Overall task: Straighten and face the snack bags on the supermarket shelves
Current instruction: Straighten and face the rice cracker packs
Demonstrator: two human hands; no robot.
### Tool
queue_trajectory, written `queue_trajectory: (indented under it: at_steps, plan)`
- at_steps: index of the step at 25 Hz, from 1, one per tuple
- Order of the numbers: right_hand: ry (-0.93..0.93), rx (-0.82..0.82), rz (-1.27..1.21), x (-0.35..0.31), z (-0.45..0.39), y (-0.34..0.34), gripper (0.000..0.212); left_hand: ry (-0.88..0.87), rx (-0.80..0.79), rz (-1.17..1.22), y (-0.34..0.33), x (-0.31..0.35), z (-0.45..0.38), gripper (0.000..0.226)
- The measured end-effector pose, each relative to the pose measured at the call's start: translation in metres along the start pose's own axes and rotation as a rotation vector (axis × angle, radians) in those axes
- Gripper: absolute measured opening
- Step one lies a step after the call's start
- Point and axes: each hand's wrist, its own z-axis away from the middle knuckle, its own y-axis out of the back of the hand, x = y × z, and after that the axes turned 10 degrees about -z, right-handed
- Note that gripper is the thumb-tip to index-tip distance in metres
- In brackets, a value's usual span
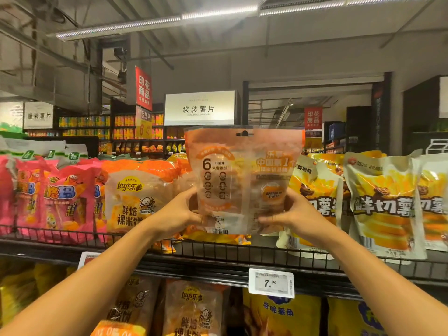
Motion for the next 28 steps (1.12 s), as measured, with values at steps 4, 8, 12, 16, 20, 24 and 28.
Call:
queue_trajectory:
  at_steps: [4,8,12,16,20,24,28]
  plan:
    - [-0.047,0.053,0.048,-0.006,0.001,0.0,0.072,0.057,0.005,0.038,0.0,0.001,0.001,0.078]
    - [-0.076,0.068,0.021,-0.007,0.001,-0.002,0.067,0.009,-0.095,0.243,-0.003,0.004,0.002,0.046]
    - [-0.068,0.094,0.0,-0.007,0.002,-0.002,0.064,0.012,-0.106,0.26,-0.005,0.006,0.0,0.052]
    - [-0.075,0.154,-0.061,-0.011,0.001,-0.005,0.059,0.061,-0.107,0.324,-0.009,0.016,-0.002,0.068]
    - [-0.18,0.191,-0.132,-0.031,-0.005,-0.007,0.05,0.079,-0.048,0.315,-0.012,0.031,-0.006,0.061]
    - [-0.168,0.186,-0.11,-0.039,-0.006,-0.007,0.051,0.082,-0.032,0.252,-0.009,0.041,-0.005,0.05]
    - [-0.096,0.168,-0.126,-0.028,-0.004,-0.004,0.056,0.047,0.003,0.27,-0.009,0.037,-0.005,0.067]
